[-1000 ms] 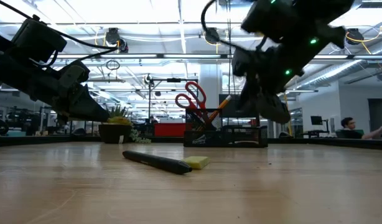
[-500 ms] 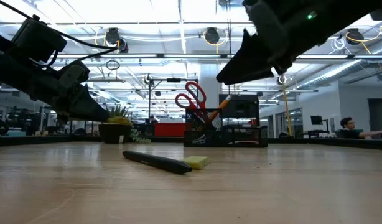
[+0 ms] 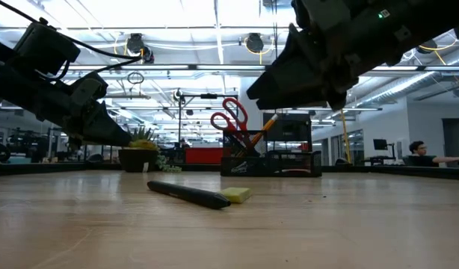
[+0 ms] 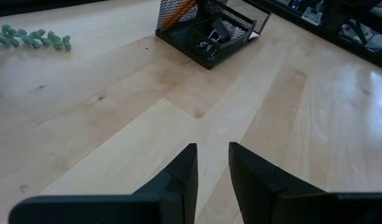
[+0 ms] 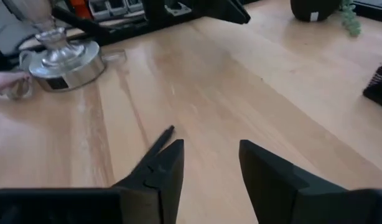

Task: Pick and place office supplies into organizer
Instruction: Put the black pen into the desk organizer

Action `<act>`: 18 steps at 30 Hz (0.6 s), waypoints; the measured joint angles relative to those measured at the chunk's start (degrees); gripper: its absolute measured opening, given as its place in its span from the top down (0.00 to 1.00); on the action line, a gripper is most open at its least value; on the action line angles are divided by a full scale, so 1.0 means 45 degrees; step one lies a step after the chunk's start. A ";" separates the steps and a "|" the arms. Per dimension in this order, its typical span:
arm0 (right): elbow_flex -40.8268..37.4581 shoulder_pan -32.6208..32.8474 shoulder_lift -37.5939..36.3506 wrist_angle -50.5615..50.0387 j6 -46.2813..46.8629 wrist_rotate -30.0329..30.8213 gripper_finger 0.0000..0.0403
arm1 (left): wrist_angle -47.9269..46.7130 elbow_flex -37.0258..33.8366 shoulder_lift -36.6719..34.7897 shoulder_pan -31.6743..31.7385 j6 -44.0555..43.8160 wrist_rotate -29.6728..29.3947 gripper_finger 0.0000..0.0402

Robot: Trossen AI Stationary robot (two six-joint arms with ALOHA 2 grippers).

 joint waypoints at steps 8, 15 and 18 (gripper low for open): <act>0.0000 0.0023 0.0574 0.1212 -0.0011 0.0000 0.64 | 0.0007 -0.0003 0.0000 -0.0005 0.0000 0.0000 0.77; 0.0005 0.0177 0.1767 0.2910 0.0033 -0.0007 0.67 | 0.0017 -0.0002 -0.0005 0.0000 0.0000 0.0000 0.77; 0.0005 0.0155 0.2156 0.3920 -0.0417 0.0019 0.67 | 0.0008 -0.0001 -0.0005 -0.0004 0.0000 0.0000 0.77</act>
